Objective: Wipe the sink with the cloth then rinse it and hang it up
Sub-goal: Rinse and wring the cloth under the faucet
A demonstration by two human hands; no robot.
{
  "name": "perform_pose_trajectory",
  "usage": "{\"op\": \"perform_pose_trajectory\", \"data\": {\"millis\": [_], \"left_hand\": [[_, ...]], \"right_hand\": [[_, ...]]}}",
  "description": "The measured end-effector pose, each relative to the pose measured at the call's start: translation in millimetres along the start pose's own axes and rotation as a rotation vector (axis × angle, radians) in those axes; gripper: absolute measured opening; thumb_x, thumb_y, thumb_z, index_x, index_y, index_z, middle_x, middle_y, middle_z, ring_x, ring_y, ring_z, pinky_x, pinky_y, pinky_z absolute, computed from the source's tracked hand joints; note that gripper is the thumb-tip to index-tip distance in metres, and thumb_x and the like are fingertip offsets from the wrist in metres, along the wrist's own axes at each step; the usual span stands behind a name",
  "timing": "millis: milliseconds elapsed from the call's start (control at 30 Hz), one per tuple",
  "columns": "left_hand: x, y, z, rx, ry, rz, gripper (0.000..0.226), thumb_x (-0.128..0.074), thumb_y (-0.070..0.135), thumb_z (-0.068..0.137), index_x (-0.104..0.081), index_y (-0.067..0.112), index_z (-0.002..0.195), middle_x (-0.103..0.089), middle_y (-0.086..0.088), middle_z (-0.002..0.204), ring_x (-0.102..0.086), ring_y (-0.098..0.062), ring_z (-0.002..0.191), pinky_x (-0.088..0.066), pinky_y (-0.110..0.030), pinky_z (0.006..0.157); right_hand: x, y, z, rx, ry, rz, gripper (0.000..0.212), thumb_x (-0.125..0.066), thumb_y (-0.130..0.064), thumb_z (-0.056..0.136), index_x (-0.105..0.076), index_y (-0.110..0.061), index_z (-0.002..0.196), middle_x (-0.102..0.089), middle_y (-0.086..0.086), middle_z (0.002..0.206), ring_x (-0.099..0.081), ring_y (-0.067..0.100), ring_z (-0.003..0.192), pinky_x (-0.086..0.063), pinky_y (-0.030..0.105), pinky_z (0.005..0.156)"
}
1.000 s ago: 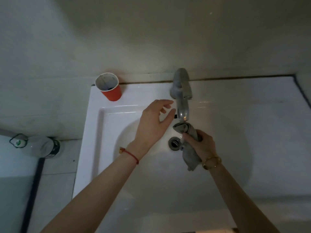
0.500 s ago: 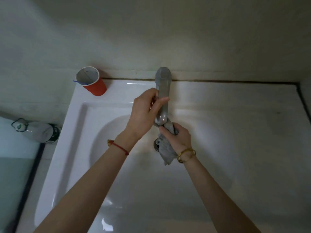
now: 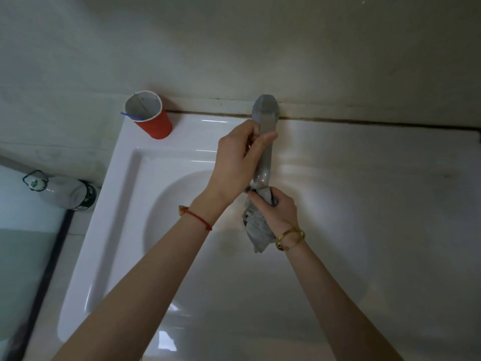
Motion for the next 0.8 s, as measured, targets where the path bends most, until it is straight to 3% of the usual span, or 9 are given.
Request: {"op": "perform_pose_trajectory", "data": {"millis": [167,300,400,467,533,567,633,700,800], "left_hand": [[2.9,6.9,7.3,-0.045,-0.021,0.009,0.037,-0.059,0.022,0.099,-0.053,-0.009,0.081,-0.051,-0.022,0.069,-0.039,-0.007,0.059,-0.034,-0.012,0.056],[17.0,-17.3,-21.5,0.009,0.157,-0.039,0.03,-0.053,0.022,0.101,-0.057,-0.002,0.082,-0.056,-0.013,0.072,-0.045,-0.007,0.06,-0.036,-0.015,0.059],[6.3,-94.1,-62.6,0.329,0.244,-0.001,0.02,-0.051,0.033,0.098,-0.058,0.015,0.096,-0.062,0.0,0.089,-0.058,-0.009,0.081,-0.049,-0.024,0.075],[-25.4,-144.3,-84.7,0.644,0.06,-0.058,0.037,-0.052,0.054,0.091,-0.056,0.022,0.109,-0.065,-0.002,0.109,-0.063,-0.018,0.1,-0.055,-0.041,0.091],[-58.9,-166.5,-106.7,0.917,-0.138,-0.27,0.047,-0.05,0.064,0.089,-0.06,0.023,0.11,-0.069,-0.005,0.114,-0.066,-0.021,0.103,-0.055,-0.046,0.095],[-67.4,-169.1,-111.3,0.968,-0.175,-0.349,0.049,-0.049,0.066,0.089,-0.063,0.023,0.106,-0.071,-0.005,0.112,-0.068,-0.021,0.102,-0.055,-0.047,0.096],[-67.0,-168.5,-106.9,0.929,-0.147,-0.349,0.056,-0.051,0.072,0.081,-0.066,0.021,0.098,-0.073,-0.006,0.104,-0.07,-0.024,0.099,-0.056,-0.05,0.095],[-58.9,-167.7,-100.1,0.836,-0.099,-0.242,0.063,-0.052,0.071,0.075,-0.066,0.013,0.095,-0.073,-0.01,0.097,-0.07,-0.028,0.095,-0.056,-0.053,0.092],[-57.6,-166.2,-96.6,0.75,-0.081,-0.219,0.033,-0.055,0.041,0.096,-0.066,0.01,0.099,-0.073,-0.012,0.096,-0.07,-0.029,0.094,-0.056,-0.053,0.09]], "right_hand": [[-1.9,1.1,-0.3,0.003,0.033,0.042,0.03,-0.076,-0.04,0.078,-0.059,-0.02,0.064,-0.06,-0.01,0.056,-0.052,0.001,0.055,-0.045,0.021,0.058],[-5.5,7.3,-3.0,-0.018,0.03,0.072,0.027,-0.073,-0.04,0.081,-0.063,-0.016,0.071,-0.065,-0.001,0.064,-0.054,0.005,0.058,-0.048,0.022,0.063],[-8.0,10.1,-3.8,0.002,0.029,0.056,0.022,-0.069,-0.033,0.086,-0.06,-0.02,0.071,-0.06,-0.006,0.062,-0.049,-0.002,0.054,-0.042,0.013,0.057],[-13.0,7.7,-3.9,0.047,0.022,0.053,0.018,-0.066,-0.027,0.088,-0.056,-0.029,0.074,-0.057,-0.011,0.065,-0.051,-0.005,0.057,-0.039,0.011,0.058],[-18.9,10.1,-5.2,0.05,0.015,0.079,0.01,-0.066,-0.025,0.088,-0.058,-0.031,0.087,-0.057,-0.014,0.07,-0.054,-0.006,0.065,-0.041,0.01,0.063],[-20.7,14.5,-6.0,0.033,0.014,0.113,0.014,-0.067,-0.026,0.087,-0.06,-0.028,0.099,-0.06,-0.014,0.076,-0.057,-0.004,0.072,-0.044,0.013,0.067],[-21.8,22.7,-8.7,-0.008,0.007,0.268,0.04,-0.069,-0.03,0.08,-0.058,-0.026,0.119,-0.067,-0.004,0.095,-0.062,0.006,0.09,-0.05,0.021,0.08],[-19.2,29.6,-8.3,-0.032,0.017,0.373,0.045,-0.073,-0.031,0.078,-0.057,-0.029,0.121,-0.067,-0.001,0.113,-0.062,0.011,0.105,-0.05,0.025,0.088],[-29.0,39.6,-9.1,-0.108,-0.043,0.45,0.054,-0.074,-0.04,0.079,-0.056,-0.024,0.128,-0.063,0.0,0.125,-0.061,0.014,0.114,-0.052,0.031,0.093]]}}
Point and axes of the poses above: each hand's wrist, its own z-axis towards the middle knuckle, its own x-axis out of the back of the hand, y = z × x, the point moved 10 cm from there along z, towards the middle knuckle
